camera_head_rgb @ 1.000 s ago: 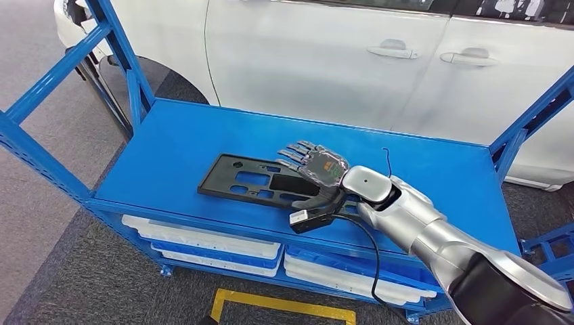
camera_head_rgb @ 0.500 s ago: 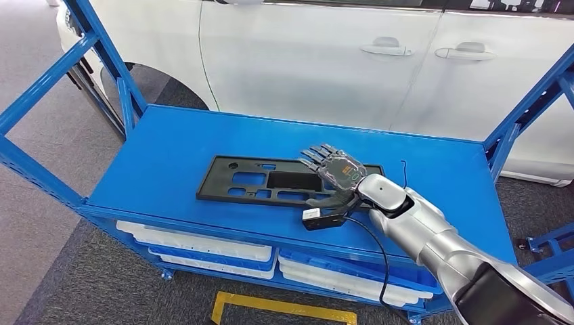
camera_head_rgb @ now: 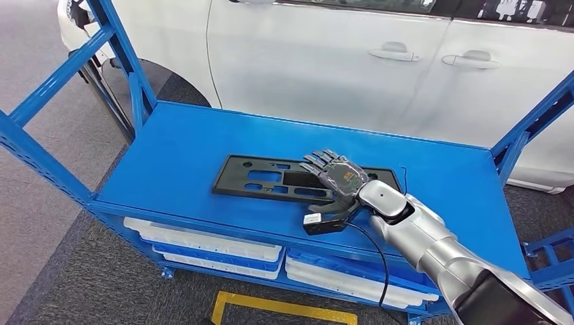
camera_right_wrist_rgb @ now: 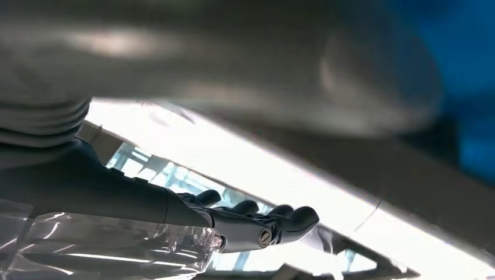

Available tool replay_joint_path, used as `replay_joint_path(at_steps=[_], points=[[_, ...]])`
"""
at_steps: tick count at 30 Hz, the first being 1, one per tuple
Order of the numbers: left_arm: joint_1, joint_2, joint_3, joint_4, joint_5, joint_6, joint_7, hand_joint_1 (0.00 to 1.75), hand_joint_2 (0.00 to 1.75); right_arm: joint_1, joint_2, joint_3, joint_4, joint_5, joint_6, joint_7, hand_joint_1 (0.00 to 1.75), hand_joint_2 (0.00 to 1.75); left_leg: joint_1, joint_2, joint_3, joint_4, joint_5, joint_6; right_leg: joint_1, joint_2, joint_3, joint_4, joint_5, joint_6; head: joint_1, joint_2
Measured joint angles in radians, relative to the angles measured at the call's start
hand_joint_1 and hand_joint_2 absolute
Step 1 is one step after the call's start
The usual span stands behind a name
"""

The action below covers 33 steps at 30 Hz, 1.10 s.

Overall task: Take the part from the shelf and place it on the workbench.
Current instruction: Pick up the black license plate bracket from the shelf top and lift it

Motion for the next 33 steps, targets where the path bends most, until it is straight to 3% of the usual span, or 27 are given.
replay_joint_path(at_steps=[1, 2, 5, 7, 10, 12, 14, 15, 16, 17, 20, 22, 24, 26, 28, 30, 31, 32, 33], points=[[0.000, 0.000, -0.001, 0.000, 0.000, -0.001, 0.000, 0.00, 0.00, 0.010, -0.004, -0.005, -0.004, 0.005, 0.001, 0.001, 0.00, 1.75, 0.000, -0.001, 0.000, 0.001, 0.000, 0.000, 0.000, 0.000, -0.009, 0.015, 0.005, 0.000, 0.000, 0.000], [0.000, 0.000, -0.001, 0.000, 0.000, -0.001, 0.000, 0.00, 0.00, 0.017, -0.007, -0.010, -0.009, 0.011, 0.002, 0.002, 0.00, 1.75, 0.000, -0.001, 0.001, 0.001, -0.001, -0.001, 0.000, 0.000, 0.002, -0.013, 0.029, -0.001, 0.000, 0.000], [-0.005, -0.001, -0.003, 0.000, 0.000, -0.004, 0.001, 0.00, 0.00, 0.023, -0.012, -0.029, -0.026, 0.022, 0.001, 0.005, 0.00, 1.75, -0.002, -0.002, 0.001, 0.005, -0.005, -0.008, 0.003, 0.000, 0.099, -0.221, 0.124, -0.014, 0.000, 0.000], [-0.008, -0.001, -0.003, 0.000, 0.000, -0.006, 0.000, 0.00, 0.00, 0.027, -0.015, -0.040, -0.035, 0.030, 0.001, 0.008, 0.00, 1.75, -0.005, -0.001, 0.001, 0.006, -0.007, -0.017, 0.009, 0.000, 0.126, -0.280, 0.138, -0.024, 0.000, 0.000], [-0.010, 0.000, -0.004, 0.000, 0.001, -0.008, 0.000, 0.00, 0.00, 0.036, -0.017, -0.055, -0.050, 0.044, 0.001, 0.011, 0.00, 1.75, -0.005, -0.001, -0.001, 0.011, -0.015, -0.033, 0.007, 0.000, 0.129, -0.287, 0.142, -0.041, 0.000, 0.000], [-0.011, 0.000, -0.004, 0.000, 0.005, -0.008, 0.000, 0.00, 0.00, 0.037, -0.018, -0.068, -0.063, 0.054, 0.005, 0.011, 0.00, 1.75, -0.004, 0.000, -0.029, 0.078, -0.058, -0.042, 0.001, -0.002, 0.133, -0.294, 0.146, -0.052, 0.000, 0.000], [-0.010, 0.000, -0.004, 0.000, 0.009, -0.008, 0.001, 0.00, 0.00, 0.037, -0.021, -0.084, -0.077, 0.063, 0.019, 0.005, 0.00, 1.75, 0.000, 0.000, -0.091, 0.215, -0.125, -0.049, 0.002, -0.002, 0.133, -0.294, 0.145, -0.057, 0.000, 0.000], [-0.009, 0.000, -0.004, 0.000, 0.010, -0.008, 0.001, 0.00, 0.00, 0.037, -0.023, -0.091, -0.085, 0.065, 0.030, -0.002, 0.00, 1.75, 0.001, 0.001, -0.119, 0.274, -0.145, -0.051, 0.002, -0.002, 0.133, -0.294, 0.144, -0.058, 0.000, 0.000], [-0.009, 0.000, -0.004, 0.000, 0.010, -0.008, 0.001, 0.00, 0.00, 0.037, -0.026, -0.099, -0.095, 0.064, 0.043, -0.010, 0.00, 1.75, 0.002, 0.001, -0.132, 0.300, -0.146, -0.053, 0.003, -0.002, 0.133, -0.293, 0.144, -0.057, 0.000, 0.000], [-0.009, 0.000, -0.004, 0.000, 0.011, -0.008, 0.001, 0.00, 0.00, 0.037, -0.029, -0.107, -0.106, 0.063, 0.057, -0.019, 0.00, 1.75, 0.003, 0.001, -0.126, 0.286, -0.127, -0.053, 0.003, -0.001, 0.134, -0.292, 0.143, -0.056, 0.000, 0.000], [-0.012, 0.000, -0.004, 0.000, 0.011, -0.008, 0.000, 0.00, 0.00, 0.037, -0.043, -0.130, -0.152, 0.068, 0.085, -0.028, 0.00, 1.75, 0.003, 0.002, -0.031, 0.085, -0.030, -0.045, 0.004, 0.000, 0.136, -0.285, 0.136, -0.047, 0.000, 0.000], [-0.014, 0.000, -0.004, 0.000, 0.011, -0.008, -0.002, 0.00, 0.00, 0.042, -0.052, -0.137, -0.181, 0.092, 0.081, -0.013, 0.00, 1.75, 0.000, 0.001, 0.002, 0.015, -0.014, -0.037, 0.008, 0.000, 0.133, -0.282, 0.134, -0.038, 0.000, 0.000], [-0.015, -0.001, -0.004, 0.000, 0.012, -0.008, -0.003, 0.00, 0.00, 0.049, -0.059, -0.138, -0.197, 0.129, 0.067, 0.009, 0.00, 1.75, -0.002, -0.001, 0.003, 0.010, -0.014, -0.025, 0.009, 0.000, 0.132, -0.283, 0.135, -0.027, 0.000, 0.000], [-0.018, -0.003, -0.006, 0.000, 0.015, -0.008, -0.003, 0.00, 0.00, 0.051, -0.058, -0.136, -0.193, 0.162, 0.054, 0.023, 0.00, 1.75, 0.000, -0.001, 0.005, 0.003, -0.008, -0.012, 0.005, 0.000, 0.123, -0.262, 0.119, -0.017, 0.000, 0.000], [-0.023, -0.006, -0.009, 0.000, 0.017, -0.008, -0.002, 0.00, 0.00, 0.046, -0.048, -0.132, -0.162, 0.180, 0.038, 0.025, 0.00, 1.75, 0.001, 0.000, 0.006, -0.002, -0.005, -0.004, 0.001, 0.000, 0.081, -0.169, 0.066, -0.009, 0.000, 0.000], [-0.023, -0.008, -0.012, 0.000, 0.018, -0.009, 0.000, 0.00, 0.00, 0.043, -0.028, -0.127, -0.110, 0.194, 0.016, 0.030, 0.00, 1.75, 0.001, 0.000, 0.005, -0.001, -0.005, -0.002, 0.000, 0.000, 0.017, -0.035, 0.012, -0.003, 0.000, 0.000], [-0.023, -0.008, -0.013, 0.000, 0.019, -0.010, 0.001, 0.00, 0.00, 0.043, -0.017, -0.125, -0.084, 0.200, 0.004, 0.036, 0.00, 1.75, 0.001, 0.000, 0.005, -0.001, -0.005, -0.002, 0.000, 0.000, -0.002, 0.002, 0.007, -0.002, 0.000, 0.000], [-0.022, -0.008, -0.014, 0.000, 0.019, -0.011, 0.002, 0.00, 0.00, 0.043, -0.005, -0.123, -0.059, 0.208, -0.007, 0.043, 0.00, 1.75, 0.001, -0.001, 0.005, 0.000, -0.006, -0.002, -0.001, 0.000, -0.003, -0.001, 0.020, -0.003, 0.000, 0.000], [-0.022, -0.008, -0.015, 0.000, 0.019, -0.011, 0.002, 0.00, 0.00, 0.040, 0.007, -0.122, -0.036, 0.215, -0.016, 0.050, 0.00, 1.75, 0.001, -0.001, 0.006, 0.002, -0.007, -0.003, -0.001, 0.000, 0.017, -0.045, 0.051, -0.005, 0.000, 0.000]])
